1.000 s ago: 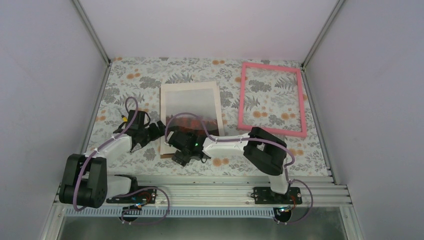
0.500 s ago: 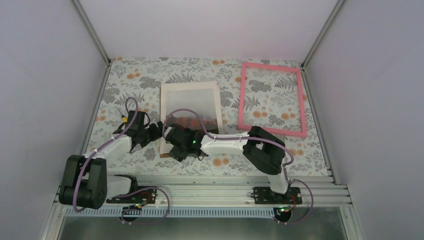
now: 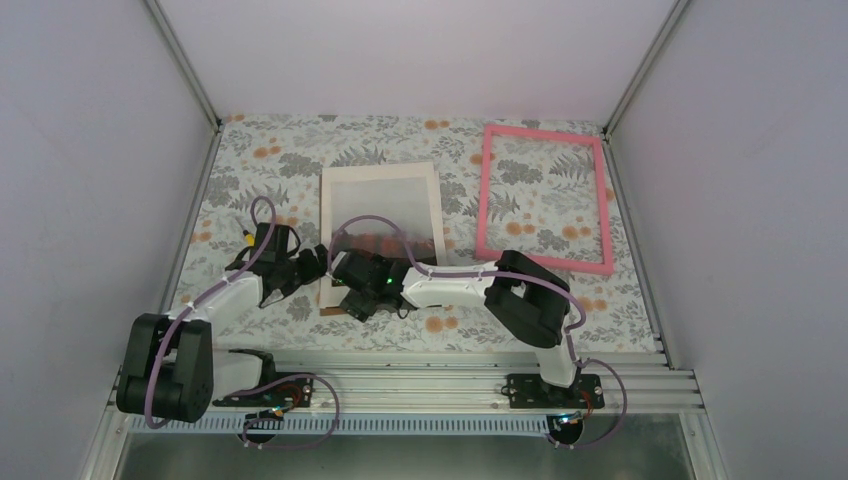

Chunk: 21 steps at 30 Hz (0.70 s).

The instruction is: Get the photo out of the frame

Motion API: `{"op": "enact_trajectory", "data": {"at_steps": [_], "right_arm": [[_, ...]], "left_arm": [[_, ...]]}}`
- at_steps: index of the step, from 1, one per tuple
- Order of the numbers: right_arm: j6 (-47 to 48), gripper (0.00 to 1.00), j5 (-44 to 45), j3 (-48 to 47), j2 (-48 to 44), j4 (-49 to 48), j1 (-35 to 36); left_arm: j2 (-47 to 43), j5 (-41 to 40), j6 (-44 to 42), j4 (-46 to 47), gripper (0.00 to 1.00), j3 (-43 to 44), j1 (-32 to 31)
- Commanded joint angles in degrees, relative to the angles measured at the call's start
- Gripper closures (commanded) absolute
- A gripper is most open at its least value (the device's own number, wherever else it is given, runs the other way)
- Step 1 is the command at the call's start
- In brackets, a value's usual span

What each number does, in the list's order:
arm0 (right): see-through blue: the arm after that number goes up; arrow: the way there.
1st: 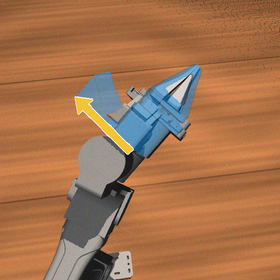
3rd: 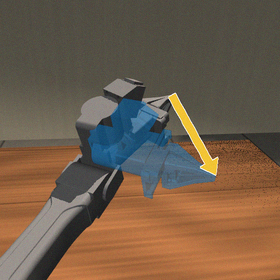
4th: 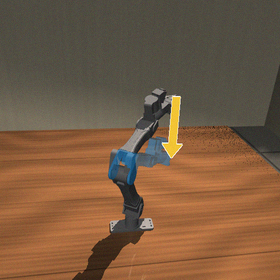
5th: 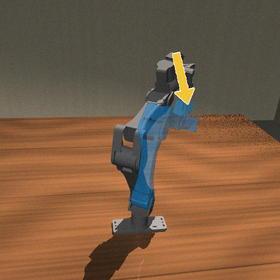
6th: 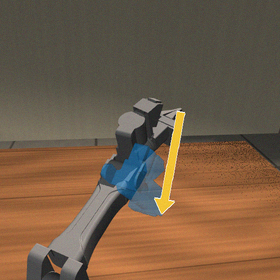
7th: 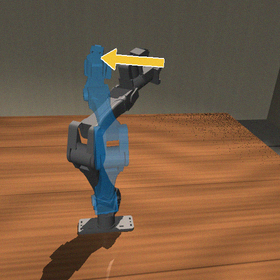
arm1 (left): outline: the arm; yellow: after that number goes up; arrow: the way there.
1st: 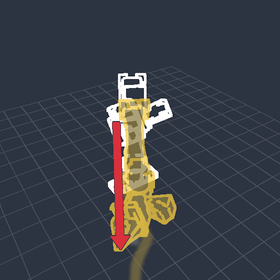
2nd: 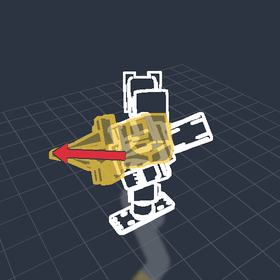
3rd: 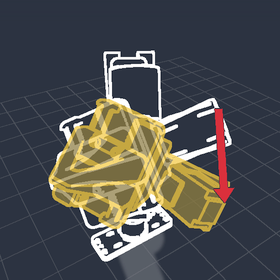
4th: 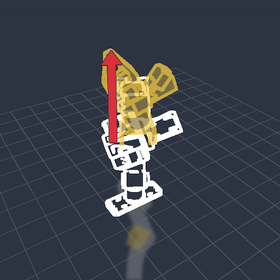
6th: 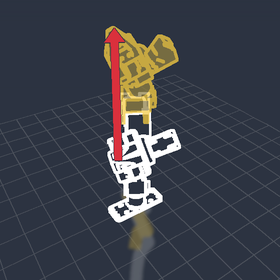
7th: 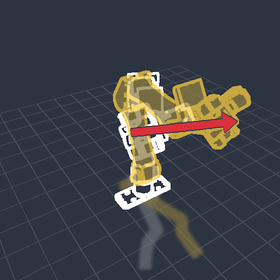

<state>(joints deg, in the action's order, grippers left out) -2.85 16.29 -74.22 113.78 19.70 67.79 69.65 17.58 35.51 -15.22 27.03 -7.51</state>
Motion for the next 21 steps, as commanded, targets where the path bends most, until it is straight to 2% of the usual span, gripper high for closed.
{"op": "enact_trajectory", "data": {"at_steps": [1, 10, 21], "right_arm": [[1.7, 0.00, -1.6, 0.5, -0.3, -0.7, -0.2], [2.5, 0.00, -1.8, 1.0, 0.3, -0.9, -0.2], [2.8, 0.00, 3.2, 1.1, 1.5, -1.9, -0.3]], "left_arm": [[-0.8, 1.1, -0.5, -0.8, 0.00, -0.8, 0.3], [-0.4, 1.6, -0.4, -0.5, 0.00, -1.0, 0.3], [-0.3, 1.9, -0.4, -0.4, 0.00, -1.1, 0.3]]}}
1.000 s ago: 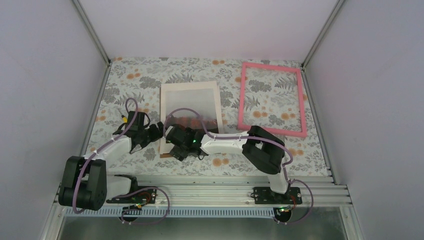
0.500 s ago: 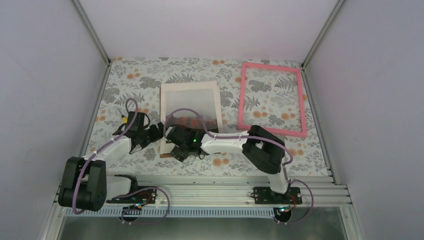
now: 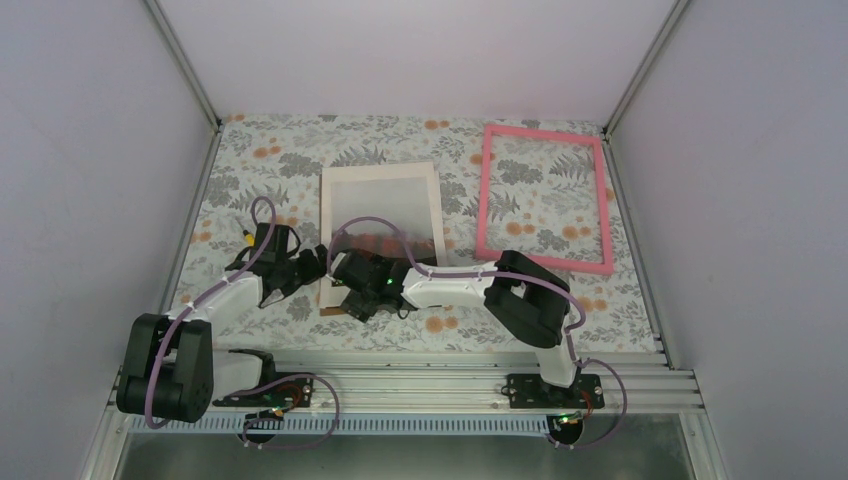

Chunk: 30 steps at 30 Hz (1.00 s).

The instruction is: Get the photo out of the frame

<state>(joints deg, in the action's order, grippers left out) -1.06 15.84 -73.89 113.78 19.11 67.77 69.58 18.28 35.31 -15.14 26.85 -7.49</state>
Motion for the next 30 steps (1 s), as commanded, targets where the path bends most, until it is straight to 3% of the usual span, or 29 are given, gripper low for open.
{"op": "enact_trajectory", "data": {"at_steps": [1, 8, 17, 30], "right_arm": [[1.0, 0.00, 4.5, 0.8, 1.6, -1.3, -0.4], [1.8, 0.00, 6.7, 0.6, 1.6, -2.8, -1.0], [6.0, 0.00, -1.6, 6.3, -4.0, -5.5, -0.9], [7.7, 0.00, 1.1, 7.9, -3.9, -6.7, -0.8]], "left_arm": [[-0.3, 1.3, -0.3, -0.5, 0.00, -1.0, 0.3], [-0.6, 1.8, -0.2, -0.7, 0.00, -1.0, 0.3], [-0.5, 1.7, -0.4, -0.8, 0.00, -1.1, 0.3], [-0.6, 2.2, -0.4, -0.9, 0.00, -1.0, 0.3]]}}
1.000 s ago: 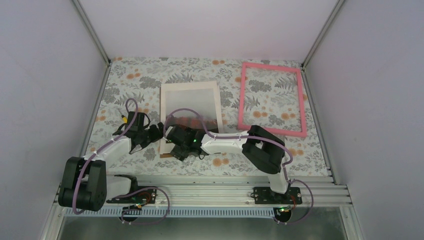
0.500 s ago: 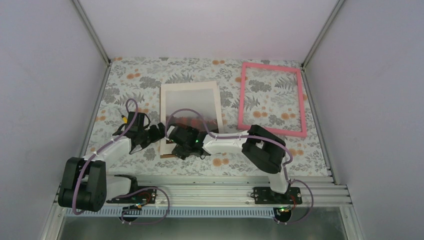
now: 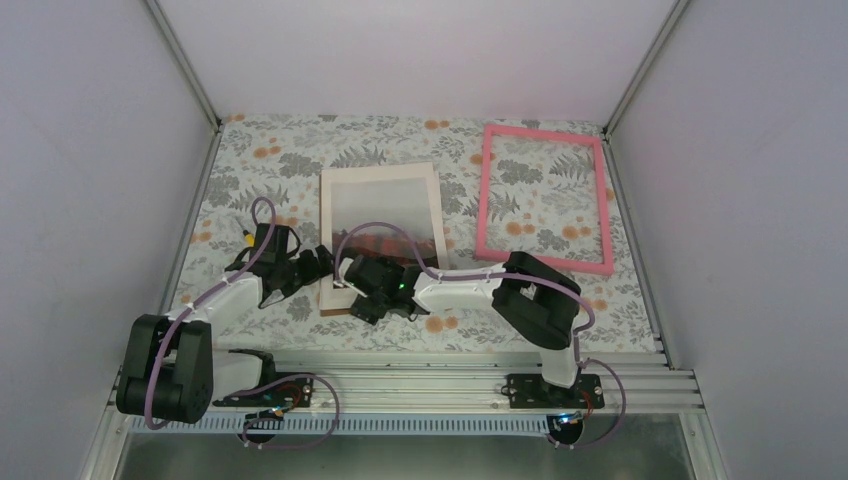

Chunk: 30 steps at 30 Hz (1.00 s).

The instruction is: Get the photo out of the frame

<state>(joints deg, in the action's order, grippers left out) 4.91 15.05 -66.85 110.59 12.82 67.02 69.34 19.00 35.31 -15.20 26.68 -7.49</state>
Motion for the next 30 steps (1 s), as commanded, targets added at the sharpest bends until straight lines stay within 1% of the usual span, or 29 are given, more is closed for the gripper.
{"op": "enact_trajectory", "data": {"at_steps": [1, 4, 11, 26, 30], "right_arm": [[1.7, 0.00, 3.0, 0.8, -0.4, -0.4, -0.1], [1.5, 0.00, 5.5, 0.6, 0.3, 0.0, -0.5], [0.6, 0.00, 7.1, 2.0, -1.1, 0.3, -2.5], [-2.1, 0.00, 8.1, 5.9, -3.3, 0.0, -8.0], [-3.0, 0.00, 7.0, 6.6, -4.7, -1.0, -8.2]], "left_arm": [[-0.4, 1.6, -0.4, -1.0, 0.00, -0.9, 0.3], [-0.8, 1.6, -0.5, -1.2, 0.00, -0.8, 0.3], [-1.9, 1.8, -0.5, -2.2, 0.00, -0.7, 0.3], [-5.3, 4.2, 0.1, -4.4, 0.00, -1.6, 0.2], [-6.9, 5.7, 0.8, -5.2, 0.03, -2.8, 0.2]]}}
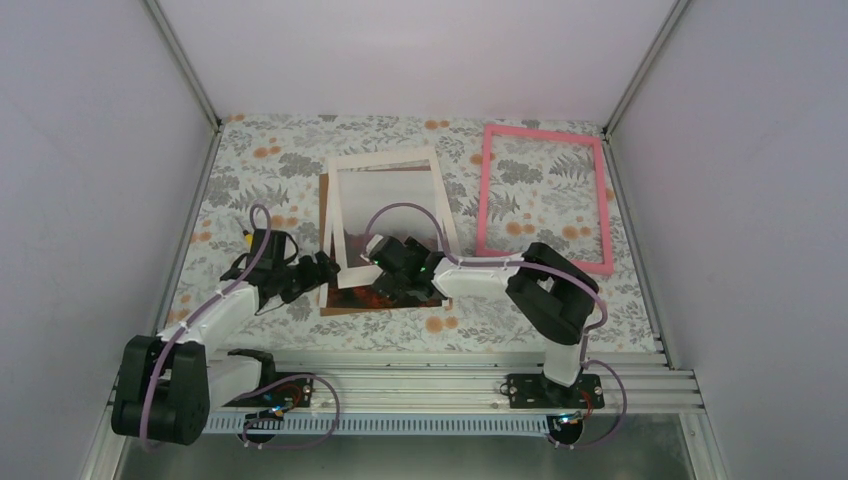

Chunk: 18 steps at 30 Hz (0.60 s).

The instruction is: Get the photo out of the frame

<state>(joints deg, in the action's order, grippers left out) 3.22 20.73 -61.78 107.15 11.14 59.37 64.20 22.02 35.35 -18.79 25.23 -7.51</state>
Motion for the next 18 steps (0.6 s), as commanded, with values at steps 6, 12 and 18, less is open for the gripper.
{"op": "enact_trajectory", "data": {"at_steps": [6, 12, 18], "right_arm": [[-2.6, 0.00, -0.8, 2.8, -3.4, -1.3, -0.6], [-3.2, 0.00, -1.8, 4.9, -5.9, -3.2, -0.6], [-3.7, 0.00, -1.5, 6.2, -6.8, -4.0, -0.5]], "left_arm": [[-6.6, 4.4, 3.2, -3.7, 0.10, -3.9, 0.1], [-9.0, 5.1, 4.4, -4.8, 0.25, -5.8, 0.0], [-10.0, 5.1, 5.1, -5.5, 0.32, -6.6, -0.4]]}}
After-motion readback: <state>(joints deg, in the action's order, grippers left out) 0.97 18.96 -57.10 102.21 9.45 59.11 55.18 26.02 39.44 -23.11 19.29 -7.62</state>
